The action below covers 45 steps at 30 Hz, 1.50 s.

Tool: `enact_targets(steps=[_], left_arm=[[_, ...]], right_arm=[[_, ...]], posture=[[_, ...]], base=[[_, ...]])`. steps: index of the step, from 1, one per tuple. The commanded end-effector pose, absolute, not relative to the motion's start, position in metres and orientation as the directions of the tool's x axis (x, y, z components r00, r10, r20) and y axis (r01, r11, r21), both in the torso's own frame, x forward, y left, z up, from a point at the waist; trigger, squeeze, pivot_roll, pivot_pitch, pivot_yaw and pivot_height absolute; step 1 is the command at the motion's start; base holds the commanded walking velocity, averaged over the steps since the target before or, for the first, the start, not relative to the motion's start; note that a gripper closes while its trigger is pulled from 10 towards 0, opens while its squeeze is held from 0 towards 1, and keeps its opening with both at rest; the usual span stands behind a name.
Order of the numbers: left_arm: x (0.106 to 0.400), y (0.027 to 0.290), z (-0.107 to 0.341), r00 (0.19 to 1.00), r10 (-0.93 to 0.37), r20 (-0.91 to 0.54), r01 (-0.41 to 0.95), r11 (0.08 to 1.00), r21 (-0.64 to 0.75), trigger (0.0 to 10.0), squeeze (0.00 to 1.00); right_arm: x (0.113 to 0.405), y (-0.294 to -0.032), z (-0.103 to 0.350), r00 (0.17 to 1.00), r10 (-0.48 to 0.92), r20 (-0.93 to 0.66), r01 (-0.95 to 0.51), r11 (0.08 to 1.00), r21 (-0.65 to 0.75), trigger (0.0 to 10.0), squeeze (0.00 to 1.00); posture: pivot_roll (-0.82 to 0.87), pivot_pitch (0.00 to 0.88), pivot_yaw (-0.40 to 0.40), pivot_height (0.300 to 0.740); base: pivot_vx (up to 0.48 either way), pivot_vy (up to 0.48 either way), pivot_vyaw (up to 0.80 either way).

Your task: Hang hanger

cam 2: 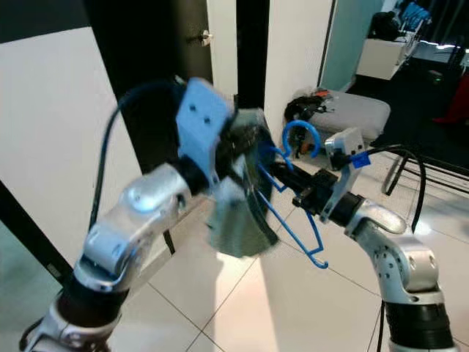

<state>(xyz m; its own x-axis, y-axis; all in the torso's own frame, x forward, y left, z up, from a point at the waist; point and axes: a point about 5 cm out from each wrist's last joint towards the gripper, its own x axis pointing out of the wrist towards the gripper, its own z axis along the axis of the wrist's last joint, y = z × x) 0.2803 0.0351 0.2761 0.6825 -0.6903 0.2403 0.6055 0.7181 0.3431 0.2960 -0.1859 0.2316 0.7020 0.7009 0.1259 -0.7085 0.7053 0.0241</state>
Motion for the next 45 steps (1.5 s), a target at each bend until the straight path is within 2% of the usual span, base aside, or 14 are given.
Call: enact_targets(steps=[1,11,12,17,21,23,27,31,35,38,40,42,43,45], left_arm=[[0.280,0.035,0.265,0.685,-0.706,0.180,0.613,0.692,0.382,10.0,0.00],[0.291,0.037,0.252,0.751,-0.644,0.142,0.563,0.738,0.371,10.0,0.00],[0.291,0.037,0.256,0.753,-0.637,0.165,0.572,0.758,0.315,10.0,1.00],[0.290,0.036,0.260,0.750,-0.635,0.185,0.581,0.766,0.274,10.0,1.00],[0.285,0.035,0.272,0.707,-0.664,0.244,0.657,0.744,0.119,10.0,1.00],[0.272,0.039,0.281,0.578,-0.762,0.292,0.792,0.610,0.024,10.0,1.00],[0.266,0.045,0.281,0.511,-0.810,0.290,0.843,0.537,0.014,10.0,1.00],[0.257,0.075,0.271,0.379,-0.912,0.156,0.908,0.399,0.128,10.0,1.00],[0.270,0.110,0.280,0.421,-0.905,0.054,0.869,0.420,0.263,10.0,1.00],[0.274,0.119,0.284,0.442,-0.896,0.034,0.850,0.430,0.304,10.0,1.00],[0.280,0.131,0.299,0.459,-0.888,0.000,0.806,0.416,0.421,10.0,1.00],[0.280,0.131,0.299,0.459,-0.888,0.000,0.806,0.416,0.421,10.0,1.00],[0.282,0.133,0.311,0.448,-0.894,-0.008,0.782,0.387,0.489,10.0,0.00],[0.279,0.133,0.324,0.396,-0.916,-0.071,0.763,0.285,0.580,10.0,0.00]], right_arm=[[0.297,-0.184,0.236,0.697,0.700,0.158,-0.710,0.704,0.017,10.0,0.00],[0.294,-0.175,0.233,0.668,0.729,0.147,-0.738,0.675,0.009,10.0,0.00],[0.293,-0.174,0.232,0.665,0.733,0.141,-0.741,0.671,0.009,10.0,0.00],[0.293,-0.173,0.230,0.663,0.737,0.135,-0.744,0.668,0.010,10.0,0.00],[0.292,-0.172,0.228,0.658,0.743,0.124,-0.749,0.662,0.009,10.0,0.00],[0.293,-0.179,0.231,0.668,0.731,0.137,-0.739,0.674,0.006,10.0,0.00],[0.295,-0.184,0.233,0.676,0.721,0.153,-0.730,0.684,0.007,10.0,0.00],[0.293,-0.194,0.239,0.671,0.718,0.185,-0.731,0.682,0.007,10.0,0.00],[0.281,-0.203,0.237,0.604,0.781,0.156,-0.792,0.610,0.008,10.0,0.00],[0.276,-0.205,0.237,0.574,0.806,0.146,-0.816,0.578,0.014,10.0,0.00],[0.262,-0.200,0.229,0.451,0.891,0.063,-0.893,0.450,0.028,10.0,0.00],[0.262,-0.200,0.229,0.451,0.891,0.063,-0.893,0.450,0.028,10.0,0.00],[0.253,-0.193,0.224,0.360,0.933,0.010,-0.932,0.359,0.051,10.0,0.00],[0.244,-0.185,0.217,0.241,0.969,-0.052,-0.965,0.245,0.091,10.0,0.00]], posture=[[0.18,0.000,-0.007,0.740],[0.17,0.000,0.000,0.740],[0.17,0.000,0.001,0.740],[0.17,0.000,0.001,0.740],[0.18,0.000,0.001,0.740],[0.18,0.000,0.002,0.740],[0.18,0.000,0.002,0.740],[0.19,0.000,0.006,0.740],[0.19,0.000,0.009,0.740],[0.19,0.000,0.009,0.740],[0.19,0.000,0.013,0.740],[0.19,0.000,0.013,0.740],[0.19,0.000,0.015,0.740],[0.19,0.000,0.017,0.740]], base=[[0.000,0.000,0.00],[0.000,0.000,0.00],[0.000,0.000,0.00],[0.000,0.000,0.00],[0.000,0.000,0.00],[0.000,0.000,0.00],[0.000,0.000,0.00],[0.000,0.000,0.00],[0.000,0.000,0.00],[0.000,0.000,0.00],[0.000,0.000,0.00],[0.000,0.000,0.00],[0.000,0.000,0.00],[0.000,0.000,0.00]])
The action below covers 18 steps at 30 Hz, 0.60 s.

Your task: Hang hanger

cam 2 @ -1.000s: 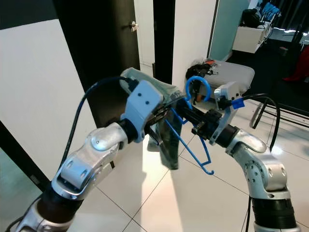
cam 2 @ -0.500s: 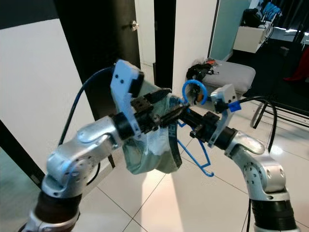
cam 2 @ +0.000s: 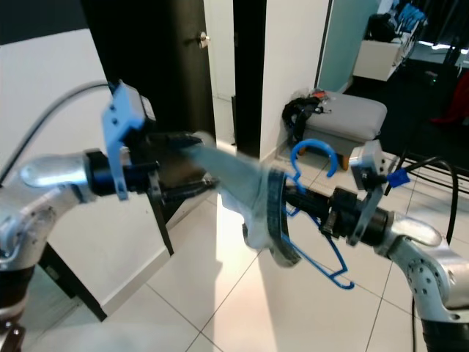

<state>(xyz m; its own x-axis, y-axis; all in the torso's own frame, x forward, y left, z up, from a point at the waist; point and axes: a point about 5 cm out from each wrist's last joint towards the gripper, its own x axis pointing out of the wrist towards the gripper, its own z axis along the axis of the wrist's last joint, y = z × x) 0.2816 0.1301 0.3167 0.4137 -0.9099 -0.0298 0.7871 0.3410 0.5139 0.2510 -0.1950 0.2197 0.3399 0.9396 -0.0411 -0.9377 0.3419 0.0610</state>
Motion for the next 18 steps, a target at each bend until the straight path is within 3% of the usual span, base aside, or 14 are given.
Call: enact_targets(steps=[1,3,8,9,11,13,18], left_arm=[[0.279,0.133,0.324,0.396,-0.916,-0.071,0.763,0.285,0.580,10.0,0.00],[0.277,0.134,0.323,0.365,-0.916,-0.163,0.759,0.191,0.623,10.0,0.00],[0.274,0.134,0.317,0.329,-0.906,-0.265,0.770,0.095,0.631,10.0,0.00],[0.271,0.135,0.310,0.298,-0.894,-0.334,0.787,0.032,0.617,10.0,0.00],[0.271,0.135,0.310,0.298,-0.894,-0.334,0.787,0.032,0.617,10.0,0.00],[0.265,0.139,0.297,0.256,-0.859,-0.443,0.818,-0.053,0.574,10.0,0.00],[0.265,0.144,0.289,0.238,-0.829,-0.506,0.840,-0.085,0.536,10.0,0.00]], right_arm=[[0.244,-0.185,0.217,0.241,0.969,-0.052,-0.965,0.245,0.091,10.0,0.00],[0.242,-0.184,0.215,0.199,0.977,-0.074,-0.973,0.206,0.101,10.0,0.00],[0.243,-0.183,0.217,0.176,0.980,-0.090,-0.978,0.184,0.094,10.0,0.00],[0.243,-0.183,0.219,0.159,0.982,-0.097,-0.982,0.168,0.091,10.0,0.00],[0.243,-0.183,0.219,0.159,0.982,-0.097,-0.982,0.168,0.091,10.0,0.00],[0.243,-0.182,0.220,0.142,0.983,-0.112,-0.985,0.152,0.080,10.0,0.00],[0.243,-0.182,0.223,0.129,0.984,-0.124,-0.988,0.139,0.073,10.0,0.00]], posture=[[0.19,0.000,0.017,0.740],[0.19,0.000,0.017,0.740],[0.19,0.000,0.019,0.740],[0.19,0.000,0.019,0.740],[0.19,0.000,0.019,0.740],[0.19,0.000,0.016,0.740],[0.19,0.000,0.012,0.740]], base=[[0.000,0.000,0.00],[0.000,0.000,0.00],[0.000,0.000,0.00],[0.000,0.000,0.00],[0.000,0.000,0.00],[0.000,0.000,0.00],[0.000,0.000,0.00]])
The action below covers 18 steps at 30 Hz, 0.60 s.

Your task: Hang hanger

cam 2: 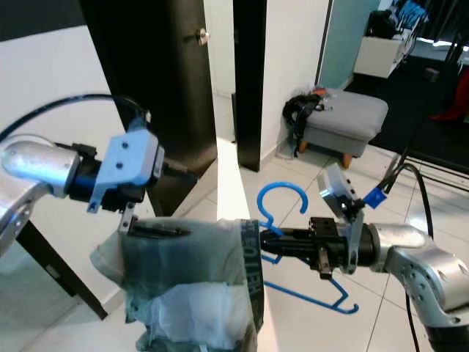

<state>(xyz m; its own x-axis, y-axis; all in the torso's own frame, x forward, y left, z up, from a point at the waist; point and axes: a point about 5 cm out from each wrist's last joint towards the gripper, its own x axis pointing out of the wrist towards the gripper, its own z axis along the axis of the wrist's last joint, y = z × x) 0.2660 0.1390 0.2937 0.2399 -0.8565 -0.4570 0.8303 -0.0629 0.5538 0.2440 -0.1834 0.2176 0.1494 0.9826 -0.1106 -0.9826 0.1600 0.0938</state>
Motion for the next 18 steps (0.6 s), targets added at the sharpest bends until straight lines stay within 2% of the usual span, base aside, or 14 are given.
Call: enact_targets(steps=[1,8,9,10,11,12,13,18], left_arm=[[0.265,0.144,0.289,0.238,-0.829,-0.506,0.840,-0.085,0.536,10.0,0.00],[0.264,0.143,0.283,0.199,-0.830,-0.521,0.872,-0.092,0.480,10.0,0.00],[0.263,0.142,0.279,0.188,-0.828,-0.529,0.879,-0.098,0.466,7.1,0.00],[0.263,0.142,0.279,0.188,-0.828,-0.529,0.879,-0.098,0.466,7.1,0.00],[0.263,0.140,0.276,0.175,-0.827,-0.534,0.886,-0.105,0.453,0.9,0.00],[0.263,0.140,0.276,0.175,-0.827,-0.534,0.886,-0.105,0.453,0.9,0.00],[0.263,0.138,0.271,0.167,-0.826,-0.538,0.890,-0.108,0.442,0.0,0.00],[0.263,0.134,0.266,0.161,-0.828,-0.537,0.896,-0.106,0.432,0.0,0.00]], right_arm=[[0.243,-0.182,0.223,0.129,0.984,-0.124,-0.988,0.139,0.073,10.0,0.00],[0.245,-0.180,0.226,0.124,0.983,-0.135,-0.990,0.132,0.054,10.0,0.00],[0.245,-0.180,0.227,0.124,0.983,-0.133,-0.990,0.131,0.045,10.0,0.00],[0.245,-0.180,0.227,0.124,0.983,-0.133,-0.990,0.131,0.045,10.0,0.00],[0.246,-0.179,0.228,0.125,0.983,-0.131,-0.991,0.131,0.038,10.0,0.00],[0.246,-0.179,0.228,0.125,0.983,-0.131,-0.991,0.131,0.038,10.0,0.00],[0.247,-0.178,0.229,0.127,0.984,-0.128,-0.991,0.132,0.031,10.0,0.00],[0.248,-0.177,0.230,0.129,0.984,-0.126,-0.991,0.134,0.026,10.0,0.00]], posture=[[0.19,0.000,0.012,0.740],[0.19,0.000,0.011,0.740],[0.19,0.000,0.011,0.740],[0.19,0.000,0.011,0.740],[0.19,0.000,0.011,0.740],[0.19,0.000,0.011,0.740],[0.19,0.000,0.011,0.740],[0.19,0.000,0.013,0.740]], base=[[0.000,0.000,0.00],[0.000,0.000,0.00],[0.000,0.000,0.00],[0.000,0.000,0.00],[0.000,0.000,0.00],[0.000,0.000,0.00],[0.000,0.000,0.00],[0.000,0.000,0.00]])
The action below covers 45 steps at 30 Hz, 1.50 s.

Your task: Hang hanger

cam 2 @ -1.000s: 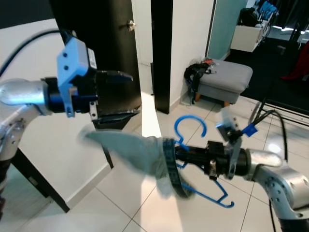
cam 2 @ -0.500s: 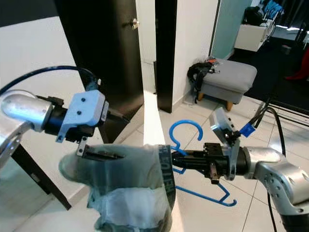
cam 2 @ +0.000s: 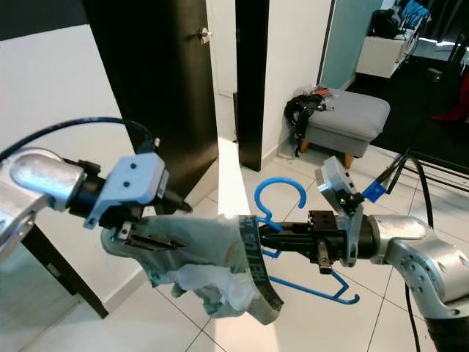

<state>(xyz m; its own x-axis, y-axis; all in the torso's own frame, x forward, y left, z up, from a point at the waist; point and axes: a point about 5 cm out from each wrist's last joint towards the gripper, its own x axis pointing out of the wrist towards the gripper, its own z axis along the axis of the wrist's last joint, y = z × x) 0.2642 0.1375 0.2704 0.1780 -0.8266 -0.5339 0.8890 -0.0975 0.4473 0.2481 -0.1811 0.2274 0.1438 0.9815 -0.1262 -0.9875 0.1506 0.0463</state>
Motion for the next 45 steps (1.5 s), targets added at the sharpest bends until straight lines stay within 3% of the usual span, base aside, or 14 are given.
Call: enact_targets(steps=[1,12,17,18,19,30,33,43,45], left_arm=[[0.264,0.134,0.264,0.160,-0.827,-0.539,0.900,-0.102,0.423,0.0,0.00],[0.267,0.136,0.259,0.174,-0.813,-0.555,0.905,-0.091,0.416,0.0,0.00],[0.273,0.136,0.262,0.209,-0.825,-0.524,0.872,-0.086,0.482,0.0,0.00],[0.275,0.135,0.264,0.218,-0.835,-0.506,0.859,-0.082,0.505,0.0,0.00],[0.278,0.134,0.267,0.232,-0.843,-0.486,0.843,-0.075,0.533,0.0,0.00],[0.285,0.139,0.275,0.268,-0.855,-0.444,0.800,-0.059,0.597,0.0,0.00],[0.294,0.154,0.277,0.338,-0.824,-0.455,0.758,-0.048,0.650,0.0,0.00],[0.310,0.172,0.279,0.466,-0.756,-0.460,0.690,-0.015,0.724,0.0,0.00],[0.320,0.178,0.287,0.534,-0.750,-0.391,0.637,0.053,0.769,0.0,0.00]], right_arm=[[0.249,-0.177,0.230,0.131,0.983,-0.127,-0.991,0.135,0.022,10.0,0.00],[0.253,-0.173,0.234,0.152,0.983,-0.105,-0.988,0.152,-0.012,10.0,0.00],[0.259,-0.174,0.234,0.217,0.974,-0.067,-0.976,0.217,-0.001,10.0,0.00],[0.262,-0.175,0.236,0.241,0.970,-0.031,-0.970,0.242,0.014,10.0,0.11],[0.264,-0.178,0.236,0.267,0.964,-0.010,-0.963,0.267,0.027,10.0,1.00],[0.260,-0.194,0.231,0.332,0.943,-0.007,-0.942,0.331,0.049,10.0,1.00],[0.255,-0.234,0.244,0.483,0.875,0.040,-0.876,0.482,0.027,10.0,1.00],[0.241,-0.263,0.251,0.574,0.810,0.119,-0.818,0.573,0.045,10.0,1.00],[0.222,-0.268,0.234,0.592,0.796,0.129,-0.806,0.580,0.123,10.0,1.00]], posture=[[0.19,0.000,0.014,0.740],[0.19,0.000,0.019,0.740],[0.19,0.000,0.018,0.740],[0.19,0.000,0.018,0.740],[0.19,0.000,0.018,0.740],[0.18,0.000,0.019,0.740],[0.17,0.000,0.023,0.740],[0.16,0.000,0.028,0.740],[0.16,0.000,0.031,0.740]], base=[[0.000,0.000,0.00],[0.000,0.000,0.00],[0.000,0.000,0.00],[0.000,0.000,0.00],[0.000,0.000,0.00],[0.000,0.000,0.00],[0.000,0.000,0.00],[0.000,0.000,0.00],[0.000,0.000,0.00]])
